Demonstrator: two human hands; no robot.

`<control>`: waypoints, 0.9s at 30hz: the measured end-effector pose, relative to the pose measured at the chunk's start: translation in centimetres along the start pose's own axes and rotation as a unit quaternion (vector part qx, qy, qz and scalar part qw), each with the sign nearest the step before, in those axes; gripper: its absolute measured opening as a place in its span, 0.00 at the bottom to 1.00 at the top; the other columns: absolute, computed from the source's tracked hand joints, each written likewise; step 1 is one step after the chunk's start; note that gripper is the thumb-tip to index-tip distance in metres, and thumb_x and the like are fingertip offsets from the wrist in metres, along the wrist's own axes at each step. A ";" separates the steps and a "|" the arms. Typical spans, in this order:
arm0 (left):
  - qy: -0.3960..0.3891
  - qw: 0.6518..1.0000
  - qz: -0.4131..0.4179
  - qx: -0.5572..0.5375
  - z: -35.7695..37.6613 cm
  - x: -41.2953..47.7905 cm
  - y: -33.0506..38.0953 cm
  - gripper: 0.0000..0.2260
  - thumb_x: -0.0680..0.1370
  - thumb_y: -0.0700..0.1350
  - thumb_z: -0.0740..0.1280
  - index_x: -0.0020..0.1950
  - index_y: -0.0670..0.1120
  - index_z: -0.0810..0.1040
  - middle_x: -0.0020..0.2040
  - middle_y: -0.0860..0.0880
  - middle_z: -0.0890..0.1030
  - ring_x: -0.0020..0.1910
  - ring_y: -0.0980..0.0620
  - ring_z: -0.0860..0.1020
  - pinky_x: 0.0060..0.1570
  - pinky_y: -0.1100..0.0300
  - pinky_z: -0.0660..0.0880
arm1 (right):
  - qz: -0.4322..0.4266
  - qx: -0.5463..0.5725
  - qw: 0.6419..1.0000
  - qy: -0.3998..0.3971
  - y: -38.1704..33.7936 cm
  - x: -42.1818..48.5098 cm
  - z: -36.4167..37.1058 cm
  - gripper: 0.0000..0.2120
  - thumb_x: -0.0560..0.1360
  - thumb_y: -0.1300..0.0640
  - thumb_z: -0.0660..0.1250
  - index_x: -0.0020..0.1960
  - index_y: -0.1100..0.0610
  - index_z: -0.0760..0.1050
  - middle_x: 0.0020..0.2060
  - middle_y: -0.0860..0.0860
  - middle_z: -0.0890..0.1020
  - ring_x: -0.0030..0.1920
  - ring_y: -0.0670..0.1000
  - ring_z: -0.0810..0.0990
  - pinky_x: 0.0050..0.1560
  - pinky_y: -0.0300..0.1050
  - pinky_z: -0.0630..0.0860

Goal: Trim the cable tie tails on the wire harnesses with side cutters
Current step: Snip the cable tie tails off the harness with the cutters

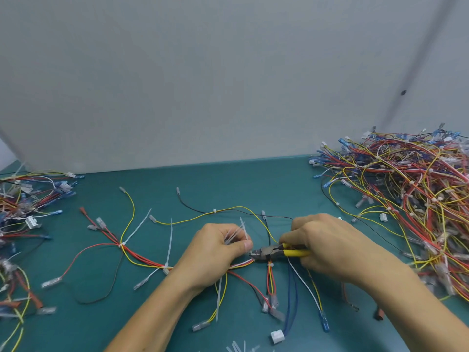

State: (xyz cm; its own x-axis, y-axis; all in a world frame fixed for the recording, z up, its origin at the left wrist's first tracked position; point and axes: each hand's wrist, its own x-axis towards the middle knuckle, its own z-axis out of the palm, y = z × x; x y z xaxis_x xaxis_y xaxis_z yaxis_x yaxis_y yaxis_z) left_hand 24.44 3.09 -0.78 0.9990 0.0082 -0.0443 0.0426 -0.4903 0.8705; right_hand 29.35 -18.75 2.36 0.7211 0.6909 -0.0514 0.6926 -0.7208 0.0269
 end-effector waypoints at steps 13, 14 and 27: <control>0.028 1.000 0.001 0.009 0.4 -0.1 0.1 0.05 0.74 0.44 0.71 0.37 0.50 0.81 0.37 0.52 0.82 0.36 0.58 0.75 0.43 0.59 0.72 | 0.012 0.020 0.999 -0.042 -0.5 -0.1 -0.2 0.04 0.72 0.57 0.60 0.41 0.49 0.68 0.40 0.47 0.69 0.45 0.54 0.74 0.39 0.48 0.73; 0.027 1.000 0.001 0.006 0.4 0.0 0.1 0.05 0.74 0.44 0.71 0.37 0.50 0.81 0.37 0.51 0.82 0.36 0.58 0.75 0.43 0.59 0.72 | 0.012 0.018 0.999 -0.042 -0.4 0.0 -0.2 0.03 0.72 0.57 0.60 0.42 0.49 0.69 0.40 0.47 0.69 0.45 0.54 0.74 0.39 0.48 0.73; 0.031 0.999 -0.014 -0.040 0.4 0.0 0.2 0.06 0.73 0.46 0.72 0.37 0.47 0.82 0.34 0.48 0.80 0.34 0.55 0.73 0.41 0.58 0.69 | 0.009 -0.004 0.999 -0.035 -0.2 0.2 0.2 0.02 0.72 0.54 0.60 0.40 0.49 0.67 0.38 0.47 0.71 0.44 0.55 0.75 0.38 0.48 0.74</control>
State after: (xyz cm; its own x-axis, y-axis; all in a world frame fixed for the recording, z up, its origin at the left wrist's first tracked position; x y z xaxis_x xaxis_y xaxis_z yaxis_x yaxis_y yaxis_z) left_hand 24.44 2.65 -0.76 0.9963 0.0763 -0.0406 0.0689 -0.4183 0.9057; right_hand 29.31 -18.45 2.11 0.7310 0.6716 -0.1206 0.6793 -0.7329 0.0358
